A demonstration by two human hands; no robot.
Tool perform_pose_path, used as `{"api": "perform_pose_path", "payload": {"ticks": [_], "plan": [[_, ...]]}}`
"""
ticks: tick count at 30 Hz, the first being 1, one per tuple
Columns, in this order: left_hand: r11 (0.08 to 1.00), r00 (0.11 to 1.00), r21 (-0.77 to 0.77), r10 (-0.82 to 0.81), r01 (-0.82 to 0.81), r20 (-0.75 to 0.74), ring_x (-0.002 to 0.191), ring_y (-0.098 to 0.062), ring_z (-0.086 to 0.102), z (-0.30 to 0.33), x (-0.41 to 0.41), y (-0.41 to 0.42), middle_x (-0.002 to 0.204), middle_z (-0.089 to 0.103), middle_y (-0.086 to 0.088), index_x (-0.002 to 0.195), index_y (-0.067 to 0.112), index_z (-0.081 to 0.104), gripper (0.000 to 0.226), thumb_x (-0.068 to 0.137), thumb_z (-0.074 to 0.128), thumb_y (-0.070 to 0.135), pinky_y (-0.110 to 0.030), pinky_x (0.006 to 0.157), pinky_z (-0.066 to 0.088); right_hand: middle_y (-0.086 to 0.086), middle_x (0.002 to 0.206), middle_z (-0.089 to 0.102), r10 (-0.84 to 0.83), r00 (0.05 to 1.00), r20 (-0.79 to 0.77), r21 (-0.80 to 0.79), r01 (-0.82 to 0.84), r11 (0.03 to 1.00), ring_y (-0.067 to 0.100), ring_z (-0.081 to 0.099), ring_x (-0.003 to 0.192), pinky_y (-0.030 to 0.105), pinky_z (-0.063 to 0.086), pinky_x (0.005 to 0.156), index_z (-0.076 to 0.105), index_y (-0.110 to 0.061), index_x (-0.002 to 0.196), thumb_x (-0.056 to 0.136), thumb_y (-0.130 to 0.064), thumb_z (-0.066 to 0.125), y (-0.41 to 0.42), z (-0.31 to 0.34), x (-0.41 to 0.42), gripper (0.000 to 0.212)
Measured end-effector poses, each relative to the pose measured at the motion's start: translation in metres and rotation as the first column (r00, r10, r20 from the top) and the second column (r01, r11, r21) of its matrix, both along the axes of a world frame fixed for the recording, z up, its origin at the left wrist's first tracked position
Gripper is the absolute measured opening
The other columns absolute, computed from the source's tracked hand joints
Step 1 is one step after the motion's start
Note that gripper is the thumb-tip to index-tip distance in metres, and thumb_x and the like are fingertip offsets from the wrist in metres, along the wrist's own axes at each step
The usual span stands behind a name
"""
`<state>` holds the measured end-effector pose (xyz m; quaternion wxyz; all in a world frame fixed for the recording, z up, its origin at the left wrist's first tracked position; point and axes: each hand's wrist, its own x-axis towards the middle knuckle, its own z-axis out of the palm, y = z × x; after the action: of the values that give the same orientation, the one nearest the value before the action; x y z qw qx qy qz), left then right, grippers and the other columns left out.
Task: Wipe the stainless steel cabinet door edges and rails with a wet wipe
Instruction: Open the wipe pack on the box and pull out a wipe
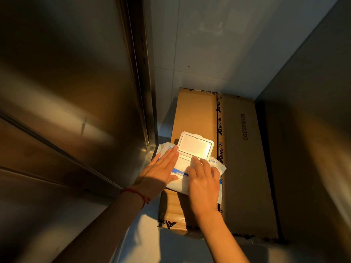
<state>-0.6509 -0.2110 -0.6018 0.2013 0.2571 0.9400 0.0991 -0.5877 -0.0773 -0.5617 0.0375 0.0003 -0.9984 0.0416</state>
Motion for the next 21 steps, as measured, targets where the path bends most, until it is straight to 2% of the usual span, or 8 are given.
{"api": "perform_pose_path", "payload": {"ticks": [5,15,21], "plan": [[1.0,1.0,0.004,0.002,-0.002,-0.003,0.142,-0.015,-0.013,0.0,0.001,0.0,0.155,-0.017,-0.002,0.145,0.014,-0.013,0.077,0.097,0.042,0.035,-0.022,0.1,-0.017,0.01,0.091,0.071,-0.056,0.998,-0.023,0.059,0.057,0.997,0.025,0.068,0.085,0.034,0.055,0.069,0.073,-0.012,0.076,0.033,-0.03,0.097,-0.004,-0.002,0.003,0.052],[1.0,1.0,0.004,-0.003,0.003,0.008,0.142,-0.016,-0.013,-0.004,-0.002,0.0,0.155,-0.016,-0.003,0.145,0.014,-0.014,0.078,0.096,0.043,0.036,-0.023,0.1,-0.017,0.014,0.096,0.071,-0.106,0.994,-0.018,0.087,0.108,0.99,0.028,0.069,0.088,0.036,0.056,0.069,0.074,-0.01,0.079,0.031,-0.028,0.097,-0.01,-0.004,0.004,0.056],[1.0,1.0,0.018,-0.013,0.013,-0.008,0.142,-0.015,-0.012,-0.007,-0.002,-0.002,0.155,-0.015,-0.003,0.128,0.024,-0.024,0.074,0.097,0.042,0.036,-0.024,0.101,-0.018,0.013,0.087,0.069,-0.108,0.994,-0.035,0.062,0.11,0.992,0.028,0.068,0.084,0.035,0.055,0.068,0.073,-0.012,0.073,0.027,-0.029,0.098,-0.01,-0.001,0.001,0.055]]}}
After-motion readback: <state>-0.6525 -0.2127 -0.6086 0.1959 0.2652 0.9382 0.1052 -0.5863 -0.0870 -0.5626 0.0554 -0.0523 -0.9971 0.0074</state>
